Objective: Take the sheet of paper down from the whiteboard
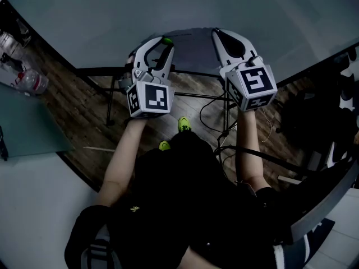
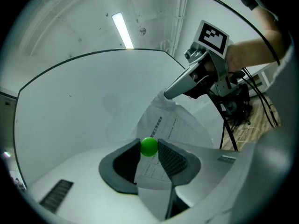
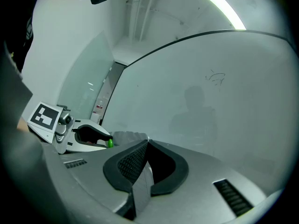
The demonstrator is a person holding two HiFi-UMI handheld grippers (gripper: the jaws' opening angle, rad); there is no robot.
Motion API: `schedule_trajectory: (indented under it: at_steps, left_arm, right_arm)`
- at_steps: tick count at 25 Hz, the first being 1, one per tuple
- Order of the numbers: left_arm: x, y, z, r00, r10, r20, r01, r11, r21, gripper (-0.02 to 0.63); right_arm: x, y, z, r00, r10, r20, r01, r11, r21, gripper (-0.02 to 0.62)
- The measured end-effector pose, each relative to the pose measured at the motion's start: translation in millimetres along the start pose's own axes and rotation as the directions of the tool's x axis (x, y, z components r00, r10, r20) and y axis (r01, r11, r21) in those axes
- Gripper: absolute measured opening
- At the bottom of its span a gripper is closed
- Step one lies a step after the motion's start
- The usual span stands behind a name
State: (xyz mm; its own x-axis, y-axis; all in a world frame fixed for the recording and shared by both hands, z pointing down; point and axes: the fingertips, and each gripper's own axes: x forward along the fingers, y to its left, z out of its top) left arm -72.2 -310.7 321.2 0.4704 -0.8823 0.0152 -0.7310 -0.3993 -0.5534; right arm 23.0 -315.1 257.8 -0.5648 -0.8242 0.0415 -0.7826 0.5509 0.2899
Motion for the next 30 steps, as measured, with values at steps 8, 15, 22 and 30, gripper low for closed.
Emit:
schedule_trajectory:
  at_steps: [8, 15, 22, 30]
  left_arm:
    - [-13, -20, -2, 0.999, -0.033, -0.022, 0.033, 0.999, -0.015, 0.127]
    - [-18, -41, 1, 0.998, -0.051, -0.033, 0.05, 0.998, -0.036, 0.127]
    - [-26, -61, 3, 0.998, -0.031, -0.061, 0.03, 0.999, -0.022, 0.127]
    - [-47, -97, 28, 0.996, -0.011, -0.084, 0.011, 1.0, -0.006, 0.127]
  right_arm:
    - [-23, 12, -13, 0.999, 0.004, -0.045, -0.002, 0.999, 0.049, -0.003]
    - [-37, 18, -22, 0.998, 0.036, -0.057, -0.032, 0.997, 0.065, -0.002]
    - [-59, 30, -38, 0.994, 0.097, -0.057, -0.091, 0.991, 0.098, -0.002]
    - [-106, 29, -45, 0.991, 0.132, -0.031, -0.127, 0.983, 0.13, -0.003]
